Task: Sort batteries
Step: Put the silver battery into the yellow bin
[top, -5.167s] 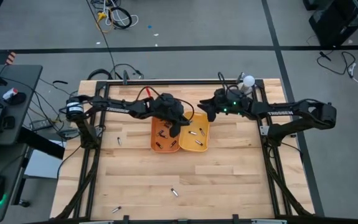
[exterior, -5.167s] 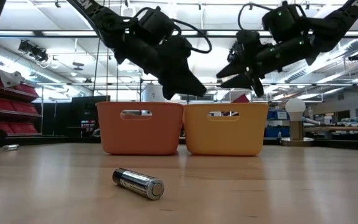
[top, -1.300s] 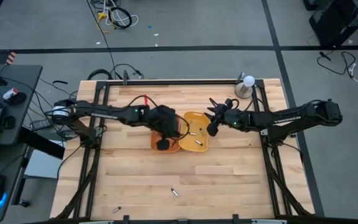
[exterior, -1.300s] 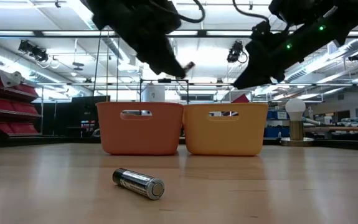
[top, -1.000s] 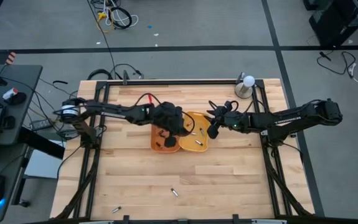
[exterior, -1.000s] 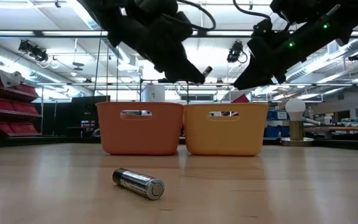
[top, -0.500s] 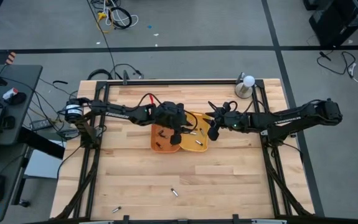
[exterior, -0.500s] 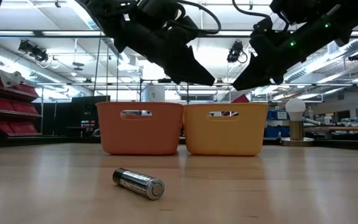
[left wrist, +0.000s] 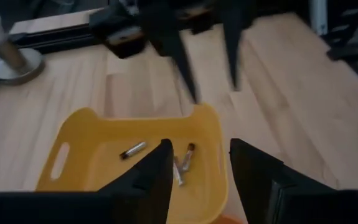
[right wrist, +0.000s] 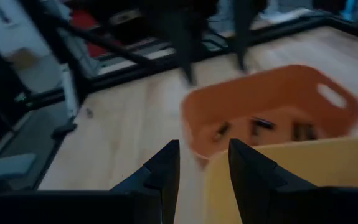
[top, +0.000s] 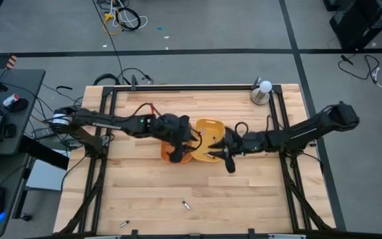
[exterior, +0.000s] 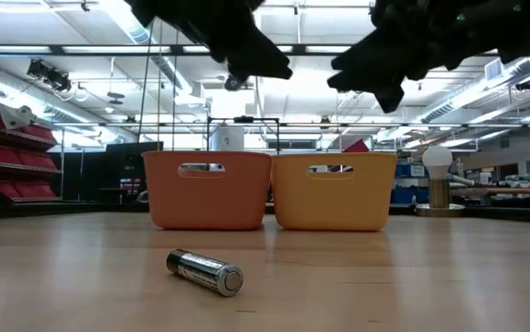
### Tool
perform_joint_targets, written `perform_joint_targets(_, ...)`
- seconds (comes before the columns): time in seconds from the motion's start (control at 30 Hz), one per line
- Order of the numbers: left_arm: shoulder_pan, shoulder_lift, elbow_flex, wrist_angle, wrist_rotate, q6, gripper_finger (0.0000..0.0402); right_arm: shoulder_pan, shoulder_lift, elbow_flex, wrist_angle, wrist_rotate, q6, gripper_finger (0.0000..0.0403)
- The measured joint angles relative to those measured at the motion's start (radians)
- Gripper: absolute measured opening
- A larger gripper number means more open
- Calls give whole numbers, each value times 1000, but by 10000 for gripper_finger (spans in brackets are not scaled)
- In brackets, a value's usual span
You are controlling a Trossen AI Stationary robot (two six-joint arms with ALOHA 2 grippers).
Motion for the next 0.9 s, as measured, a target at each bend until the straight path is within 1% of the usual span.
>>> perform_joint_targets(0.07,-37,-15,0,-32,-52,-7,150,35,63,0,96,8,-19,123)
perform_joint_targets(0.2,-112,-18,0,-71,-113,-55,146,84,191,0,257,16,-36,123)
perform_joint_targets(0.3,-163,-18,-1,-92,-166,-95,146,111,279,5,348,16,-40,123)
perform_joint_targets(0.37,-199,-18,-1,-94,-208,-126,146,131,330,25,362,14,-55,123)
perform_joint_targets(0.5,-272,-18,-1,-82,-279,-186,146,165,421,106,367,-45,-96,123)
perform_joint_targets(0.6,-315,-18,-1,-81,-354,-248,146,186,482,176,366,-79,-146,123)
perform_joint_targets(0.73,-373,-18,-1,-111,-446,-357,146,207,551,254,361,-86,-188,123)
perform_joint_targets(0.9,-450,-15,-1,-176,-530,-480,146,230,640,333,357,-86,-182,125)
